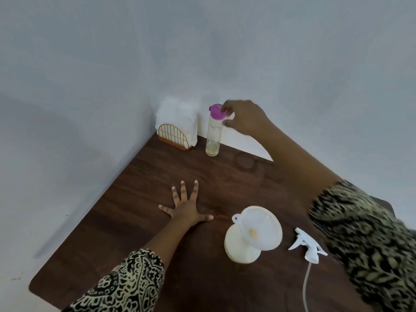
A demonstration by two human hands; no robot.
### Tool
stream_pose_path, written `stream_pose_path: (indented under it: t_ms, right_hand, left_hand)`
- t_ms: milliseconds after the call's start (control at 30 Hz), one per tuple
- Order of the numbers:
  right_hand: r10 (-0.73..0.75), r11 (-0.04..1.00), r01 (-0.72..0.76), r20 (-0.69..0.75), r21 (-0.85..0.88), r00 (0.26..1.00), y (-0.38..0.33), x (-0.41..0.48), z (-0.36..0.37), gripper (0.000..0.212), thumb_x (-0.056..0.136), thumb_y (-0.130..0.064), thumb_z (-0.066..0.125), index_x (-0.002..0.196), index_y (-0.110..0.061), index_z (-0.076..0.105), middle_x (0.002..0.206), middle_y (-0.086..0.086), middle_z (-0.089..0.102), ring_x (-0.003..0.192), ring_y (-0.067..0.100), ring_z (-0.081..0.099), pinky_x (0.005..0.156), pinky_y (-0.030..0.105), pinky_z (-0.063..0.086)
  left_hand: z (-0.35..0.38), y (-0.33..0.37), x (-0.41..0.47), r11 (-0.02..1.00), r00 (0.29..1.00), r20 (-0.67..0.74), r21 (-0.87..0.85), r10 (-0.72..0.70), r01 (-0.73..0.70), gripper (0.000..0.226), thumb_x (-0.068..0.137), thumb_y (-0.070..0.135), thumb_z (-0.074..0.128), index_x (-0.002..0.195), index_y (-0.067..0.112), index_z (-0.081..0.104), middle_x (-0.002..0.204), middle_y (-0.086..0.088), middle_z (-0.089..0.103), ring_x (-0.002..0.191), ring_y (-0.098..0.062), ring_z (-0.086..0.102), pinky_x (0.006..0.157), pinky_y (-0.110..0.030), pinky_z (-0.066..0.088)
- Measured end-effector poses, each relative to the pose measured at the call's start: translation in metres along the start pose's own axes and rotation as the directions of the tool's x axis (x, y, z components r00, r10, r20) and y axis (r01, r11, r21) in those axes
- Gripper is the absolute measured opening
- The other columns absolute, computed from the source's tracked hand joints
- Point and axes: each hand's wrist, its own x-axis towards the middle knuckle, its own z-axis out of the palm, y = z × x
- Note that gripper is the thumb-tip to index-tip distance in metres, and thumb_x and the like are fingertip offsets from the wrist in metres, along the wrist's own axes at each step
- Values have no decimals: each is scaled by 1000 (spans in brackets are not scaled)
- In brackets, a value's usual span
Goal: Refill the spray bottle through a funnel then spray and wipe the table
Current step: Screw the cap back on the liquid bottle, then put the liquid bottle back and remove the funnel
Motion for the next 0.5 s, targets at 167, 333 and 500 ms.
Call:
stream_pose_path:
  t_ms: [167,333,500]
  right_hand:
    - [-373,915,168,611,367,698,-8,-120,-17,31,91,-11,61,120,-20,63,119,-11,63,109,-1,56,89,9,42]
    - [-416,903,201,659,379,627,12,-155,10,38,95,-11,54,131,-21,56,136,-9,53,121,0,46,99,14,37]
    - [-409,890,182,556,418,723,16,-161,26,31,92,-11,58,122,-19,63,124,-10,63,109,-1,55,89,11,41]
  left_hand:
    - [33,-12,-56,778,854,-303,-362,423,-514,100,75,59,69,147,48,1,157,26,-10,145,-1,-17,120,-52,8]
    - [63,18,-110,661,870,-284,-568,403,-491,96,62,62,79,137,64,18,151,31,19,143,-3,20,114,-36,28]
    - [71,55,-117,630,873,-381,-608,303,-484,69,62,52,83,122,43,49,126,18,55,120,-7,51,98,-35,48]
